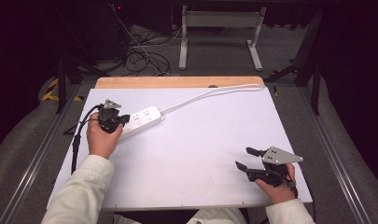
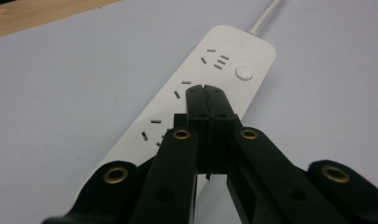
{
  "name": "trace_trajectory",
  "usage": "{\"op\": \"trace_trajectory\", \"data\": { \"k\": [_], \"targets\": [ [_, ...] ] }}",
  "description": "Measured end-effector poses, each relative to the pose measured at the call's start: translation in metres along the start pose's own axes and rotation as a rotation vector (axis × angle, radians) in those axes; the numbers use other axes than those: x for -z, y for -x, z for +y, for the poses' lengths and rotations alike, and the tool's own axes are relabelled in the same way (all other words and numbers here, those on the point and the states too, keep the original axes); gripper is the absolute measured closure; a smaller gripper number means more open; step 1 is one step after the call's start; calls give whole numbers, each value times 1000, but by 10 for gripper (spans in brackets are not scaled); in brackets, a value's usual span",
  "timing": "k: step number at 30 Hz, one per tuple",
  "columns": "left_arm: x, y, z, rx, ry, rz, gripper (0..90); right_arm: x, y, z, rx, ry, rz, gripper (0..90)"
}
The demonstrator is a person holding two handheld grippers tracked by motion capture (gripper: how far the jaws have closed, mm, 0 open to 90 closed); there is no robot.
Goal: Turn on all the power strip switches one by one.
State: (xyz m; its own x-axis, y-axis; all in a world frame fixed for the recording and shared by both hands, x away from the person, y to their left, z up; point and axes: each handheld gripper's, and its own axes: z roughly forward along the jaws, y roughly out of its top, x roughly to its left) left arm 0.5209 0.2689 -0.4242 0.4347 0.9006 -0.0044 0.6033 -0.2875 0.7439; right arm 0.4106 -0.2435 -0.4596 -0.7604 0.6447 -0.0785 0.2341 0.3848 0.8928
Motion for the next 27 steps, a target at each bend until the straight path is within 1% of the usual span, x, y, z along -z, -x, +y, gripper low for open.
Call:
{"op": "trace_trajectory", "data": {
  "k": [2, 3, 11, 13, 14, 16, 17, 19, 21, 26, 27],
  "targets": [
    [0, 0, 0, 4, 2, -8, 900, 0, 0, 0, 1, -1, -1, 342],
    [-1, -1, 0, 1, 0, -5, 900, 0, 0, 0, 3, 0, -1, 342],
    [-7, 1, 2, 3, 14, -42, 900, 0, -1, 0, -1, -1, -1, 342],
    [-11, 2, 3, 0, 23, -62, 900, 0, 0, 0, -2, 0, 0, 342],
    [-13, 2, 3, -8, 23, -57, 900, 0, 0, 0, -1, -1, 2, 342],
    [-17, 4, 3, -4, 18, -71, 900, 0, 0, 0, -2, 1, 4, 342],
    [-20, 5, 3, -8, 17, -70, 900, 0, 0, 0, -1, 2, 2, 342],
    [-24, 7, 3, -19, 12, -81, 900, 1, 0, 0, -1, 2, 4, 342],
    [-28, 8, 3, -24, 10, -81, 900, 0, 0, 0, -2, 1, 6, 342],
    [-36, 8, 1, 2, -7, -76, 900, 0, 0, -1, -1, 1, 7, 342],
    [-37, 7, 1, -3, -12, -73, 900, 0, 0, -1, -2, 2, 7, 342]
  ]
}}
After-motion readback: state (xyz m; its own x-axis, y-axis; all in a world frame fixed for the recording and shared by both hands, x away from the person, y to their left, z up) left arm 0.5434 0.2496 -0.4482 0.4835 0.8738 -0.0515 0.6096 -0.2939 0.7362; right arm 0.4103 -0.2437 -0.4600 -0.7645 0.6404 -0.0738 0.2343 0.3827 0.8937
